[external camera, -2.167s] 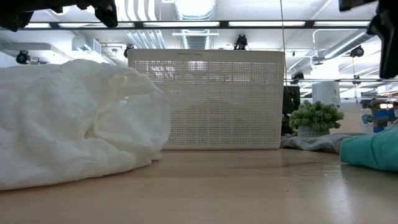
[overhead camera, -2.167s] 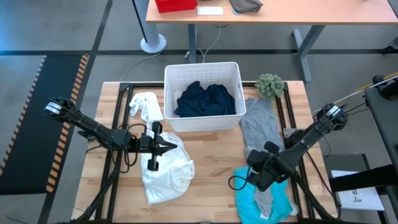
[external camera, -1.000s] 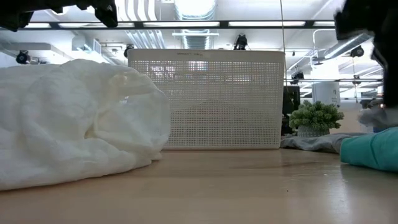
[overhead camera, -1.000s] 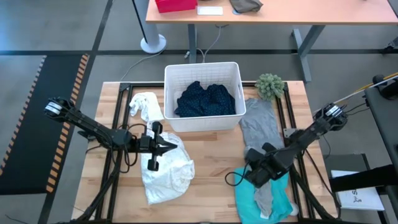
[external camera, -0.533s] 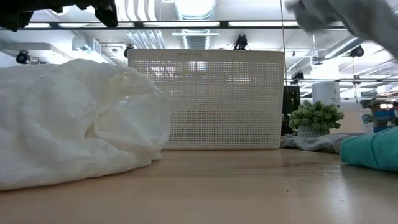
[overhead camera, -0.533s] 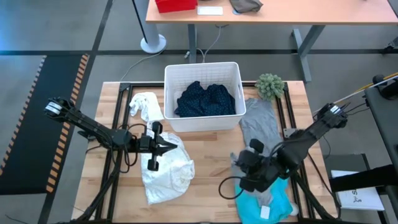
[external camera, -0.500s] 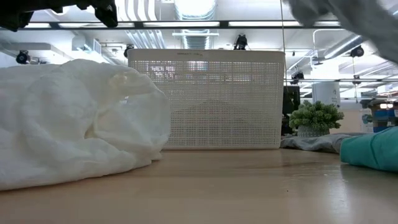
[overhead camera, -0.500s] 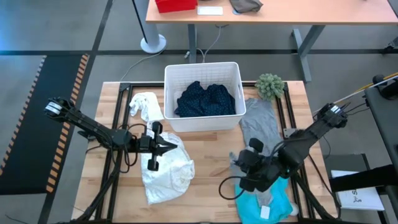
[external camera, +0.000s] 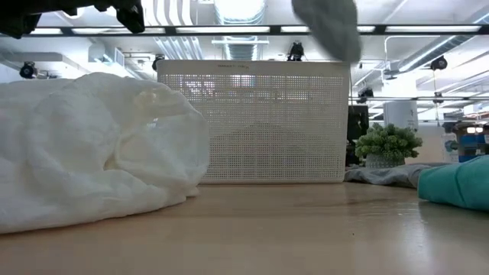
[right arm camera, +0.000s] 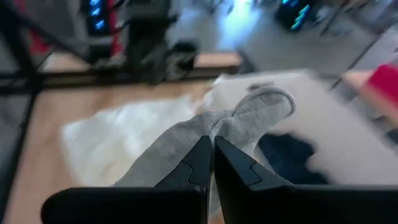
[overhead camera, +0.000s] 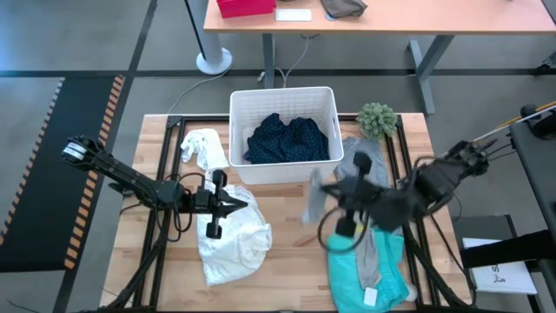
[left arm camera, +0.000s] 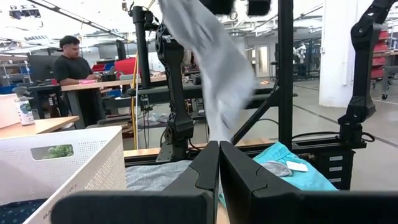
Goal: Sort clothes
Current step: Put the gray sock into the white laundry bin
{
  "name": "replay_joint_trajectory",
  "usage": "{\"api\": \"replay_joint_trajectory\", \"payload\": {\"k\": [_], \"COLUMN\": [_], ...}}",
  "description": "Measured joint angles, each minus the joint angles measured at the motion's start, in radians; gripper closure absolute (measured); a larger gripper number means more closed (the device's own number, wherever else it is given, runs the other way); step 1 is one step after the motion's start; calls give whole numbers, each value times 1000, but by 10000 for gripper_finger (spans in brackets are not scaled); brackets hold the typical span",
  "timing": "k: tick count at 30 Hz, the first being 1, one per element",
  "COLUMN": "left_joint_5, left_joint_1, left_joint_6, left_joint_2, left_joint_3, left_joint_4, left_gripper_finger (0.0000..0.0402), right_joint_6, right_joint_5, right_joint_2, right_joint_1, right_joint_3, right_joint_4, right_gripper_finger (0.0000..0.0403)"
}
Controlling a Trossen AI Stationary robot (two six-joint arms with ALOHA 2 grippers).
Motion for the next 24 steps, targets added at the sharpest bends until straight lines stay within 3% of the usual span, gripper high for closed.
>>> {"api": "replay_joint_trajectory", "payload": {"k": [6, 13, 19, 24], "left_joint_5": [0, 0, 0, 0], "left_joint_1": [0, 0, 0, 0], "left_joint_6": [0, 0, 2, 8], "left_joint_2": [0, 0, 0, 0], "left_joint_3": [0, 0, 0, 0], "left_joint_4": [0, 0, 0, -1], "left_gripper_finger": [402, 402, 402, 402], "right_joint_6": [-188, -371, -431, -376], "right_joint_5": [17, 6, -133, -211], "right_joint_2": [0, 0, 15, 56], "right_joint_1": [-150, -387, -571, -681], "right_joint_3": [144, 217, 218, 218], "right_joint_4": [10, 140, 284, 272], "right_gripper_finger": [403, 403, 403, 403]}}
